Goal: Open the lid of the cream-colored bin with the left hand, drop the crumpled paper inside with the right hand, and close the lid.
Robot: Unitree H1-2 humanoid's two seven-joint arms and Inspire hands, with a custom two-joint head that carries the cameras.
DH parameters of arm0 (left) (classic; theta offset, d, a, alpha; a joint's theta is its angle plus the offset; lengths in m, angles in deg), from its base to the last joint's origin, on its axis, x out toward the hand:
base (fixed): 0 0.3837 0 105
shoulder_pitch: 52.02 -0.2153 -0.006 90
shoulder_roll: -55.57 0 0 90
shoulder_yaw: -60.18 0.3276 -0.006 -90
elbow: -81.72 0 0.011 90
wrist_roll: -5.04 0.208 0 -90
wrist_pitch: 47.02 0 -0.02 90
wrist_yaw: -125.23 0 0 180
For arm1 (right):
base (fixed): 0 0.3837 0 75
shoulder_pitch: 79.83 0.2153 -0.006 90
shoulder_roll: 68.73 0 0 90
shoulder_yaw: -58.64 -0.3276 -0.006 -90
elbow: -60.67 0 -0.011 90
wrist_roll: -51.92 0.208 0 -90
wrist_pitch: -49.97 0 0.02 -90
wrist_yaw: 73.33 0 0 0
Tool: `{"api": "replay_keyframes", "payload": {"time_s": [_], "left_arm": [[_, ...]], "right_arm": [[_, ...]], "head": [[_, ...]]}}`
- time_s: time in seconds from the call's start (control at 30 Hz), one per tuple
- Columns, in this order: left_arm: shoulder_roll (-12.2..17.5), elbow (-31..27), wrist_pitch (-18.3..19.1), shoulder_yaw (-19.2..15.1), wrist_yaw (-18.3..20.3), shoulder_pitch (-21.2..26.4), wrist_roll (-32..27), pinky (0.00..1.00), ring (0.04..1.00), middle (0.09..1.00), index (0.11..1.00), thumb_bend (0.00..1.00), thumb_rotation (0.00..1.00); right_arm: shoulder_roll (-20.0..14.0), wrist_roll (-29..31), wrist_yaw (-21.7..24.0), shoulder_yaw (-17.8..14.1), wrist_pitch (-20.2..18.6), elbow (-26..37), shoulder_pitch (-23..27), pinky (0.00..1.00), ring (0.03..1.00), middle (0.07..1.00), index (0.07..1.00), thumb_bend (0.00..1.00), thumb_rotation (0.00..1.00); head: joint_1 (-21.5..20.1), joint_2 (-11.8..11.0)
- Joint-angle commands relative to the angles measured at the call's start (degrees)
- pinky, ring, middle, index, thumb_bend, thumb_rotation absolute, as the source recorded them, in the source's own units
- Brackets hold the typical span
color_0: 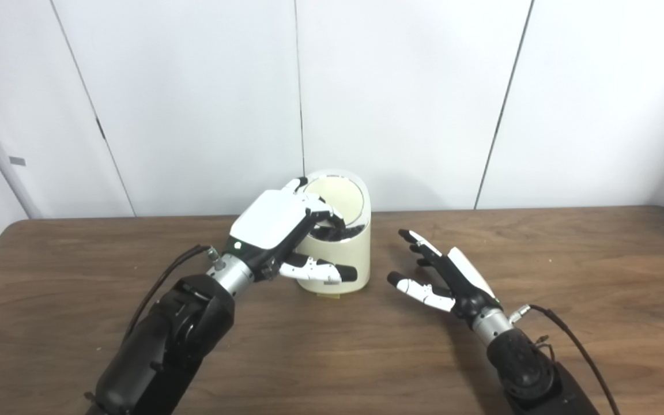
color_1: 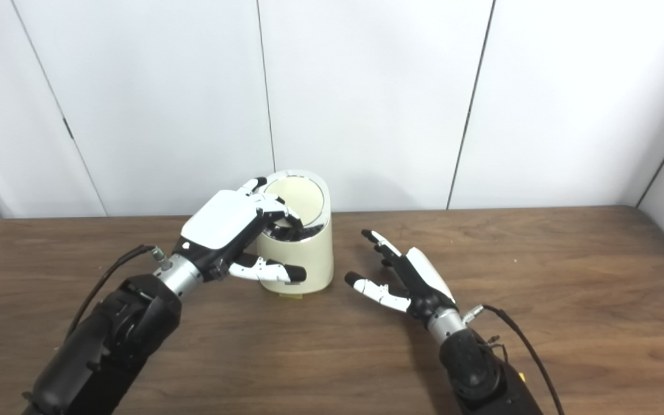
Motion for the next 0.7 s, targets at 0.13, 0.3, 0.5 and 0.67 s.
{"api": "replay_keyframes", "payload": {"time_s": [0.13, 0.3, 0.5, 0.67], "left_arm": [[-0.6, -0.1, 1.1, -0.5, -2.0, 0.2, 3.1, 1.0, 0.888, 0.801, 0.779, 0.7, 0.96], [-0.9, 0.0, 0.7, -1.4, -4.3, 0.6, 4.0, 1.0, 0.896, 0.819, 0.797, 0.67, 0.94], [-1.3, -1.3, 1.5, -2.9, -4.9, 2.2, 5.6, 1.0, 0.904, 0.808, 0.819, 0.67, 0.99], [-1.4, -2.3, 2.0, -3.8, -4.4, 3.2, 6.0, 1.0, 0.91, 0.798, 0.822, 0.68, 1.0]], "right_arm": [[-0.4, 0.3, -0.5, -0.5, 1.7, 0.8, 2.4, 0.85, 0.923, 0.948, 0.936, 0.43, 0.71], [-0.5, -0.3, -0.5, -0.3, 0.9, 1.1, 2.4, 0.85, 0.923, 0.949, 0.938, 0.43, 0.72], [-0.4, -0.4, -0.5, -0.3, 0.7, 1.2, 2.3, 0.85, 0.926, 0.953, 0.941, 0.44, 0.72], [-0.3, -0.1, -0.6, -0.3, 1.7, 0.8, 2.4, 0.85, 0.925, 0.952, 0.94, 0.45, 0.72]], "head": [[-0.1, -0.2], [0.0, -0.3], [0.0, -0.5], [0.0, -0.5]]}}
